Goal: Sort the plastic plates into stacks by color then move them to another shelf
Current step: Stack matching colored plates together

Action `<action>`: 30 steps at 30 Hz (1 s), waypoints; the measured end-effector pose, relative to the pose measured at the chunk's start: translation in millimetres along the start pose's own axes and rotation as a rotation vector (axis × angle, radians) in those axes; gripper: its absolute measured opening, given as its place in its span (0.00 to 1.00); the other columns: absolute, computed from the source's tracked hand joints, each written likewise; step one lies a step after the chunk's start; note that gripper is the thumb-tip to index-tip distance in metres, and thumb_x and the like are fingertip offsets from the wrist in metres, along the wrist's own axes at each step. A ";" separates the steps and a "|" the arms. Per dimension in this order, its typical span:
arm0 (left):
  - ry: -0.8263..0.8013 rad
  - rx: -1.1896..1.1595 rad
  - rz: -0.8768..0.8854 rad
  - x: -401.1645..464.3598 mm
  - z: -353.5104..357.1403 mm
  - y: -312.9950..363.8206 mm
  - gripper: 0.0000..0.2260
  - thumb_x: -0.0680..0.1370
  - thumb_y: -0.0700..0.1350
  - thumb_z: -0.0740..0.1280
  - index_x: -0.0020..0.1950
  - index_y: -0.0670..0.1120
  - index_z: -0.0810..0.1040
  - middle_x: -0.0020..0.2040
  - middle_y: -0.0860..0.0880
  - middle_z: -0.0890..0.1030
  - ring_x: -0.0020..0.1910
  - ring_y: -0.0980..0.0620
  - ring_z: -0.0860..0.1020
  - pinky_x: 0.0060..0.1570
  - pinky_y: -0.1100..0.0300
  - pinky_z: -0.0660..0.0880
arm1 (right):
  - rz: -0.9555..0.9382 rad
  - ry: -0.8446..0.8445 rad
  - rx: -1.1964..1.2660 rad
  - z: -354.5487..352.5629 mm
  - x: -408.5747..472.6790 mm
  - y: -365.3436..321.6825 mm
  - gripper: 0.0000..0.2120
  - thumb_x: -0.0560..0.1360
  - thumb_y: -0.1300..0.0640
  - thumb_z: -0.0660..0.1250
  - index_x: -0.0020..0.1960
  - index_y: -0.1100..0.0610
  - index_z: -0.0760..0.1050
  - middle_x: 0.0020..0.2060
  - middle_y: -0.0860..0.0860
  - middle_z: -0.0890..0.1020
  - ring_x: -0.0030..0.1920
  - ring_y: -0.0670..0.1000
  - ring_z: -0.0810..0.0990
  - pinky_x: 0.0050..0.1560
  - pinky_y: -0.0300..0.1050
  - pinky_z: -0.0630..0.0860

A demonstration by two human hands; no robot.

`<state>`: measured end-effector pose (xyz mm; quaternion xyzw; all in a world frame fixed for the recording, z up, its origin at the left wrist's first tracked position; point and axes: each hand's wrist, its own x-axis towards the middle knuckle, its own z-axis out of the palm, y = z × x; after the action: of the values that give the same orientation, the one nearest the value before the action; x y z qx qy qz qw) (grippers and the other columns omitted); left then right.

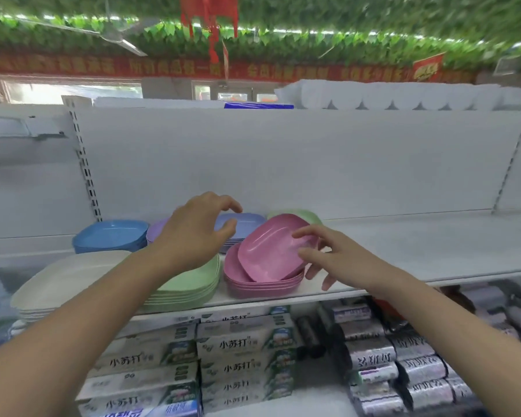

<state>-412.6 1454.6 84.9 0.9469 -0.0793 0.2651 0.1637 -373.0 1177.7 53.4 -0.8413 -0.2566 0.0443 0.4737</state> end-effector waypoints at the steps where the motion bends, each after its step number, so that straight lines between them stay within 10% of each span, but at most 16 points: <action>1: -0.009 -0.013 0.023 -1.8 -1.3 -2.7 0.10 0.81 0.51 0.64 0.62 0.59 0.77 0.58 0.55 0.77 0.58 0.52 0.75 0.60 0.46 0.73 | 0.021 0.013 -0.027 3.5 -4.1 -2.8 0.14 0.82 0.52 0.66 0.67 0.45 0.74 0.52 0.55 0.78 0.45 0.53 0.87 0.42 0.53 0.85; 13: -0.051 -0.147 0.126 -43.9 -22.3 -54.9 0.08 0.79 0.53 0.65 0.57 0.61 0.78 0.52 0.57 0.76 0.54 0.55 0.76 0.58 0.48 0.74 | 0.218 0.142 -0.197 52.8 -23.4 -36.0 0.31 0.82 0.49 0.63 0.80 0.39 0.53 0.50 0.51 0.84 0.43 0.58 0.86 0.43 0.55 0.84; 24: -0.170 -0.163 0.186 -59.7 -8.1 -46.0 0.17 0.76 0.60 0.56 0.61 0.60 0.76 0.58 0.58 0.78 0.61 0.53 0.75 0.61 0.47 0.72 | 0.251 0.117 -0.366 67.3 -19.5 -46.9 0.21 0.82 0.47 0.64 0.74 0.50 0.67 0.52 0.52 0.83 0.37 0.47 0.81 0.33 0.36 0.73; 30: -0.176 -0.101 0.235 -62.1 4.5 -32.9 0.12 0.81 0.53 0.62 0.63 0.58 0.76 0.58 0.56 0.76 0.60 0.53 0.73 0.62 0.49 0.70 | 0.226 0.172 -0.615 69.4 -18.8 -38.4 0.31 0.80 0.37 0.62 0.79 0.50 0.63 0.67 0.51 0.76 0.62 0.53 0.78 0.63 0.53 0.77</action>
<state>-455.3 1487.6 39.7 0.9413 -0.2168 0.1942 0.1713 -426.2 1238.6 43.7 -0.9686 -0.1222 -0.0542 0.2096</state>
